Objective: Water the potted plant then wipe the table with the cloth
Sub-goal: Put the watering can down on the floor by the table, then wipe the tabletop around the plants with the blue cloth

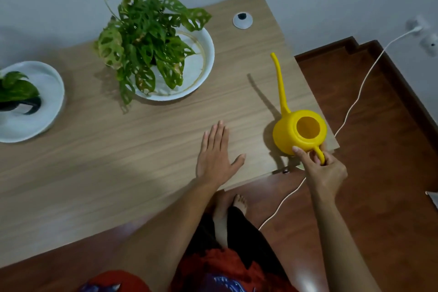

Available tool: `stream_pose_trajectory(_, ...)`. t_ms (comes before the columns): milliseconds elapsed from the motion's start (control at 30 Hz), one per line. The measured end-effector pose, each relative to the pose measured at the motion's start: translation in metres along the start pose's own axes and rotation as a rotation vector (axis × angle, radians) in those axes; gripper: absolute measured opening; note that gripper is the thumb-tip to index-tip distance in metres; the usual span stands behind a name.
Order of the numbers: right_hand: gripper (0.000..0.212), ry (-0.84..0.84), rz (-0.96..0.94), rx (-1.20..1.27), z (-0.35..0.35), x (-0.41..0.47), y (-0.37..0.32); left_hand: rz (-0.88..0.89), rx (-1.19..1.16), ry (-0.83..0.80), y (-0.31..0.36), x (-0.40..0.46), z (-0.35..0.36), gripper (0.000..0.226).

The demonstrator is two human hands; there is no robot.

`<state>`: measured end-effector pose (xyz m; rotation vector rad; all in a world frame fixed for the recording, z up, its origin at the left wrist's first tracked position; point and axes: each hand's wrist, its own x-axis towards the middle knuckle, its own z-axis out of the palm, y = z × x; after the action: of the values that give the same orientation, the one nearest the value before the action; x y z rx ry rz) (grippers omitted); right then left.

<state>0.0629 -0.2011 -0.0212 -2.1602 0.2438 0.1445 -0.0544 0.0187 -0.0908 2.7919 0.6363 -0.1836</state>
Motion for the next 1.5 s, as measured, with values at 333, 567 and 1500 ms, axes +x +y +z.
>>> stream_pose_trajectory(333, 0.061, 0.046, -0.084, 0.035, -0.004, -0.007, -0.016, -0.003, -0.017, -0.024, 0.001, -0.001, -0.005, 0.095)
stream_pose_trajectory(567, 0.09, 0.083, -0.435, -0.067, 0.008, -0.032, -0.068, -0.059, -0.138, -0.012, -0.014, -0.005, -0.035, 0.087)
stream_pose_trajectory(1500, 0.052, -0.94, -0.77, -0.488, 0.364, -0.394, -0.168, -0.61, -0.276, 0.281, -0.472, -0.266, -0.114, 0.074)
